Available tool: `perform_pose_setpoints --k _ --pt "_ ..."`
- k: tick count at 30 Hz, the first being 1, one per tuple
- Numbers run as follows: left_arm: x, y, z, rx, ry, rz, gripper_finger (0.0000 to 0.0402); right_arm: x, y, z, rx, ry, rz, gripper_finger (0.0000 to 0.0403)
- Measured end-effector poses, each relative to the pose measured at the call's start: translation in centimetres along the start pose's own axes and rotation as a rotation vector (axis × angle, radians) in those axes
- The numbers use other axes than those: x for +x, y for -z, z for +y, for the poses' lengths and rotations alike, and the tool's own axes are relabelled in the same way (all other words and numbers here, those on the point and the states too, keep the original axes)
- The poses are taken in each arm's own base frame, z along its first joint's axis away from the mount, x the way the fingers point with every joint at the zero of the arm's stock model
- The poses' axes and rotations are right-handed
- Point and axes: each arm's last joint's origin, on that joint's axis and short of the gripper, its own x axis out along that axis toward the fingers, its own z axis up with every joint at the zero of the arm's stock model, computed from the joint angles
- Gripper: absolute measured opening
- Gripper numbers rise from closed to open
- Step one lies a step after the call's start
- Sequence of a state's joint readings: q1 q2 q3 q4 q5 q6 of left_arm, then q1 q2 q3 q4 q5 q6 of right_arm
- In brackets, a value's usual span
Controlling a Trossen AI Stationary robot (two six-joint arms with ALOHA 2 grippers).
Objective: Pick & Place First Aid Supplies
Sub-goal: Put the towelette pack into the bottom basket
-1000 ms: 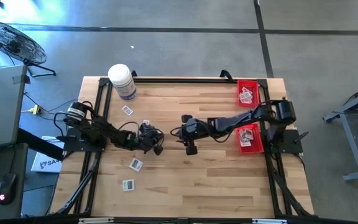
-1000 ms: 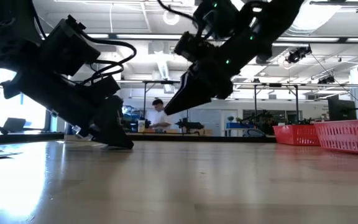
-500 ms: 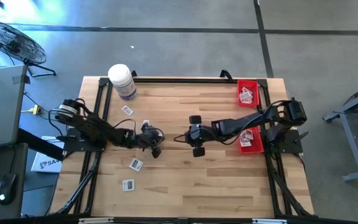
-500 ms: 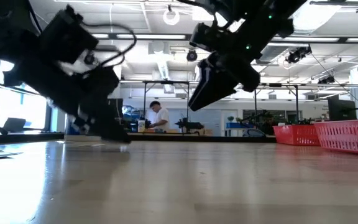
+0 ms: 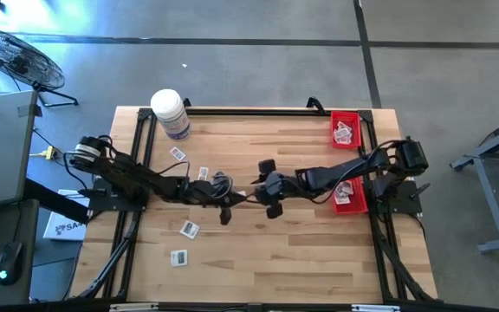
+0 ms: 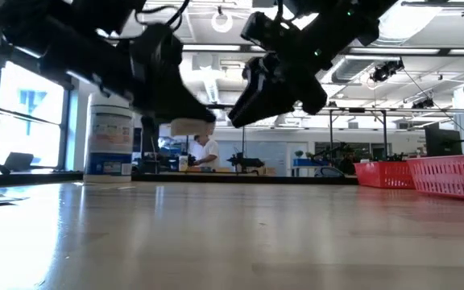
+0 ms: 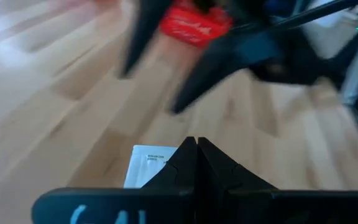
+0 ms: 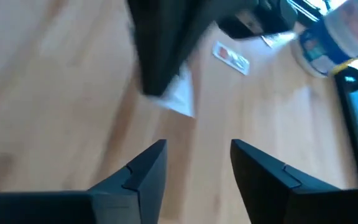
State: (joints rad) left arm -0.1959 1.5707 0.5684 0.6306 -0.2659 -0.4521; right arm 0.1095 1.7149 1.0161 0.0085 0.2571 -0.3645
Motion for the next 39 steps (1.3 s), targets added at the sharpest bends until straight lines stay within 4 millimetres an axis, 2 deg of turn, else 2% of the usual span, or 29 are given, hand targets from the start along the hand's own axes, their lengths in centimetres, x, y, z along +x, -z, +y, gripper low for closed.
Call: perform_pose_setpoints --k 8,14,19,26,28,32,36,39 --pt "0.4 -1.6 -1.1 -0.024 0.106 -0.041 0.0 -0.6 -1.0 2.1 -0.162 -0.02 -0.049 0.0184" --pt "0.2 -2.6 -1.6 -0.056 0.165 -0.124 0.0 -1.1 -2.3 2.7 -0.167 0.078 -0.127 0.0161" --pt "0.2 -2.7 -1.7 -0.07 0.173 -0.14 0.0 -1.2 -2.5 2.9 -0.151 0.068 -0.141 0.0116" --pt "0.2 -2.9 -1.7 -0.065 0.162 -0.163 0.0001 -1.1 -2.1 3.0 -0.112 0.036 -0.112 0.0013" --pt "0.2 -2.9 -1.7 -0.059 0.163 -0.167 0.0006 -1.1 -2.1 3.0 -0.109 0.034 -0.111 0.0008" --pt "0.1 -3.1 -1.7 -0.055 0.167 -0.18 0.0034 -1.1 -1.9 3.0 -0.079 0.03 -0.09 0.001" --pt "-0.5 -3.8 -1.9 -0.019 0.179 -0.205 0.0091 -1.1 -1.5 3.1 -0.064 0.023 -0.044 0.0004" --pt "-1.3 -4.5 -2.1 0.022 0.191 -0.219 0.0136 -1.9 -0.7 2.9 -0.03 0.035 0.055 0.0003"
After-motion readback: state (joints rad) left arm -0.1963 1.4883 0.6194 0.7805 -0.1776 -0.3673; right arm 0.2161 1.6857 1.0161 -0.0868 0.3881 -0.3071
